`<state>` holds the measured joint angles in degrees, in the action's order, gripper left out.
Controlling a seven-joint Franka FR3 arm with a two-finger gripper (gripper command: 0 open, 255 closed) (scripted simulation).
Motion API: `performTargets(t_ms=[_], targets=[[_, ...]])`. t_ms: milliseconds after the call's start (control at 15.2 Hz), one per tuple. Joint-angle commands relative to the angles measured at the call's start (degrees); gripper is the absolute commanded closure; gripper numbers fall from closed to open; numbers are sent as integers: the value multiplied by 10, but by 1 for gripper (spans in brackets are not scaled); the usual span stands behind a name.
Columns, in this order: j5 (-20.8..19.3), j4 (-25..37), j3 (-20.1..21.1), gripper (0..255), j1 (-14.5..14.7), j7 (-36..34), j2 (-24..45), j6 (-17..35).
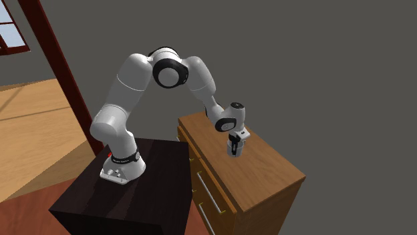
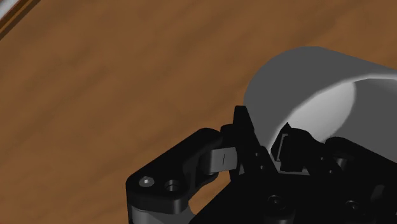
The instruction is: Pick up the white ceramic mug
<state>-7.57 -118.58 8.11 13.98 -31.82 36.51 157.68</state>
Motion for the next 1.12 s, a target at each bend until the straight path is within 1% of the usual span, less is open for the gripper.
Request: performTargets(t_ms=[0,396,1056], targets=[[0,0,0,255,0,0,0,0],[0,0,0,255,1,0,1,1],[14,-19,16,255,-12,8,-70,-51]])
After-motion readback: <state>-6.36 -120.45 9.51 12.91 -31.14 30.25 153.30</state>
